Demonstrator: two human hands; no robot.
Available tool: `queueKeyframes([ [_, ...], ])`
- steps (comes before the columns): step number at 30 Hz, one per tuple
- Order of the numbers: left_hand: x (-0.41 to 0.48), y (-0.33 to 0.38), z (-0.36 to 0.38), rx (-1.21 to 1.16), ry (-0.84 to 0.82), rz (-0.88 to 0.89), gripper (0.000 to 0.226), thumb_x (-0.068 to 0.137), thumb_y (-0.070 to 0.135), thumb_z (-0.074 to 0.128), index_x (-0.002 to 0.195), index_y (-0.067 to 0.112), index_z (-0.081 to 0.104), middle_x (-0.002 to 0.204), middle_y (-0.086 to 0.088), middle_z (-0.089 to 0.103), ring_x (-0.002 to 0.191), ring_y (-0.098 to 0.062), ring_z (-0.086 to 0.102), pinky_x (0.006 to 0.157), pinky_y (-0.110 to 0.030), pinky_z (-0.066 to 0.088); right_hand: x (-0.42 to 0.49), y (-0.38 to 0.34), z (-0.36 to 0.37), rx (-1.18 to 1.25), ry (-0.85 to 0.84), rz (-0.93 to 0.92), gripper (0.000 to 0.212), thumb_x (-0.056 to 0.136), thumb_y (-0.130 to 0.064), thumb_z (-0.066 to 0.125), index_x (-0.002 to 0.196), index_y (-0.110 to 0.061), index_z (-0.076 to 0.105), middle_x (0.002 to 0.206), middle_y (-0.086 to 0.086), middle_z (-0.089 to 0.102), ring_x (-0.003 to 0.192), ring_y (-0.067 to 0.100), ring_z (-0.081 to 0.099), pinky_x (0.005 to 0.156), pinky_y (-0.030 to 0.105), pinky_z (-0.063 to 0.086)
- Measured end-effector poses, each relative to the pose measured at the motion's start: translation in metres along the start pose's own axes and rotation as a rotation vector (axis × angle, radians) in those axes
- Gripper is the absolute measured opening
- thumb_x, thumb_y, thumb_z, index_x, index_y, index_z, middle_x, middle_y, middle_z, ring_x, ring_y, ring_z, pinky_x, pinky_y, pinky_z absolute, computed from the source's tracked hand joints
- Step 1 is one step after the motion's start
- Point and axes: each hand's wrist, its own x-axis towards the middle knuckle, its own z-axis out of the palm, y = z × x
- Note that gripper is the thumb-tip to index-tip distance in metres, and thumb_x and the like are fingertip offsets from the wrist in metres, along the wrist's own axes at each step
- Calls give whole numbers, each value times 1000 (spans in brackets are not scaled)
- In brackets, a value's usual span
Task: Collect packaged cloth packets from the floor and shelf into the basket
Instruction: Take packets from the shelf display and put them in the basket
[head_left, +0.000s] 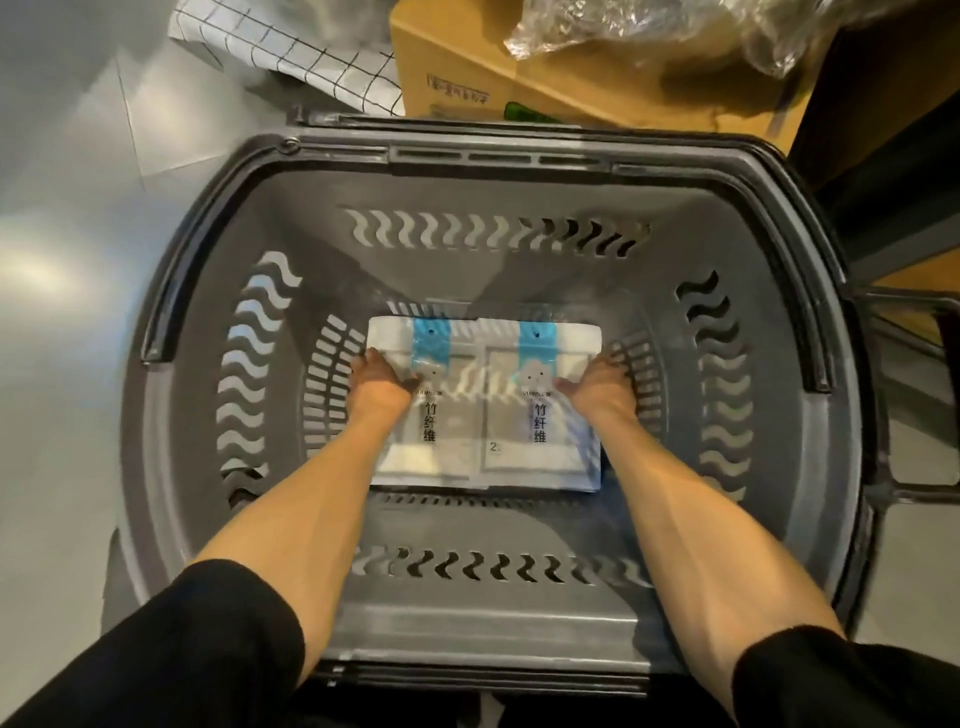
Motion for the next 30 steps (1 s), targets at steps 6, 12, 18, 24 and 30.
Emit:
queueKeyframes([
  [6,-2,-4,11,-10,28,-143,91,84,58,71,147,4,32,148,-19,39,136,-37,42,107,-50,44,-3,-2,12,29,58,39,85,90,-51,67,148,-1,29,145,17,44,130,32,50,97,38,47],
  [12,4,-7,10,-118,77,-207,93,79,53,79,143,5,32,146,-17,43,132,-35,46,107,-51,44,3,-9,16,180,20,91,104,81,-45,79,152,1,18,154,20,33,140,35,40,108,41,41],
  [18,-4,-7,6,-157,77,-192,97,79,50,80,147,5,26,149,-17,40,129,-37,52,100,-50,51,3,-5,15,340,-30,194,100,74,-45,85,147,-6,31,141,15,54,127,33,55,98,40,48],
  [24,-16,-5,9,-121,34,-133,80,87,39,75,146,5,33,147,-18,37,128,-39,51,105,-51,48,-4,-2,13,372,-38,182,81,79,-47,80,139,-6,44,140,14,56,124,33,57,97,39,50],
  [30,-16,-8,15,-163,39,-164,84,85,39,78,146,8,29,146,-16,37,134,-38,45,107,-52,45,-5,-2,16,403,-54,174,80,83,-41,79,143,-3,41,145,15,51,129,33,53,99,36,46],
])
